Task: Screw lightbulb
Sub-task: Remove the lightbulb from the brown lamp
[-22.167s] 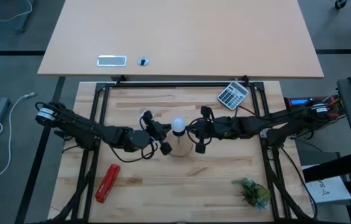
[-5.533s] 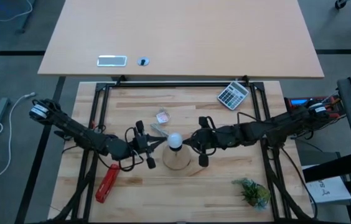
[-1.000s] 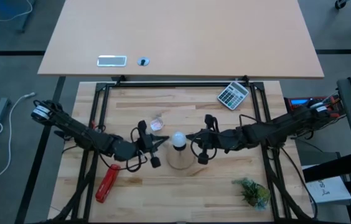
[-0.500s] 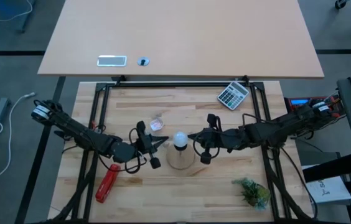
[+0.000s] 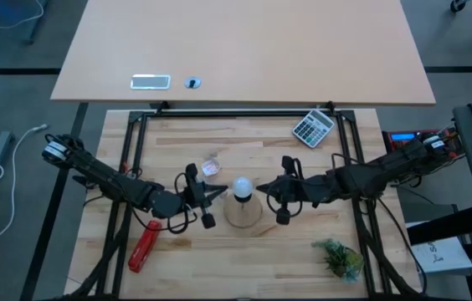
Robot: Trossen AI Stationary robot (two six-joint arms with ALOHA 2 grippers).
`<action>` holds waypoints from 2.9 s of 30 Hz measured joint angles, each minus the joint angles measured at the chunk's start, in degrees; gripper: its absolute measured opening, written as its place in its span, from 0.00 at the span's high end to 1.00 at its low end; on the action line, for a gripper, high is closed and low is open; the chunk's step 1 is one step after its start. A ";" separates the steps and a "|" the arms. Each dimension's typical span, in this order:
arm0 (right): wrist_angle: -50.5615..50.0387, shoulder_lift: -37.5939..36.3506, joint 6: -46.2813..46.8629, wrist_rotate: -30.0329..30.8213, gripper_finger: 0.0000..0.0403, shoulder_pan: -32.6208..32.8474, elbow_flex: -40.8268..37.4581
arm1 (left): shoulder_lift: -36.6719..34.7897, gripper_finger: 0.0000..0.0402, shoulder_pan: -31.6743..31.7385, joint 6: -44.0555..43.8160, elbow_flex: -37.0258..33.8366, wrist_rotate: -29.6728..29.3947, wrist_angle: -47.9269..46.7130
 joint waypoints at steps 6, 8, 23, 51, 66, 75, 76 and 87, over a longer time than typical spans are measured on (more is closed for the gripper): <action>0.95 0.79 0.02 -2.32 1.00 -0.09 0.02 | 0.00 1.00 0.26 0.61 0.00 0.86 2.28; 1.45 0.72 0.02 -2.31 1.00 -0.09 0.04 | 0.00 1.00 0.31 1.38 0.00 2.53 3.12; 4.32 3.77 -1.11 -1.83 1.00 -0.28 0.02 | 1.19 1.00 2.08 0.45 0.00 5.71 4.63; 4.05 4.26 -2.08 2.80 1.00 -0.74 -0.07 | 1.53 1.00 0.58 0.15 0.00 -0.76 -0.53; 4.02 4.17 -1.90 2.82 1.00 -0.72 -0.04 | 1.55 1.00 3.40 3.50 0.00 6.38 4.02; 4.58 4.17 -2.60 4.31 1.00 -1.45 -0.04 | 1.62 1.00 3.26 2.77 0.00 10.45 4.56; 4.66 4.17 -2.76 4.36 1.00 -1.55 -0.04 | 1.64 1.00 3.26 2.47 0.00 10.45 4.56; 4.73 4.11 -4.04 4.92 1.00 -2.25 0.04 | 1.56 1.00 2.20 1.75 0.00 6.97 2.84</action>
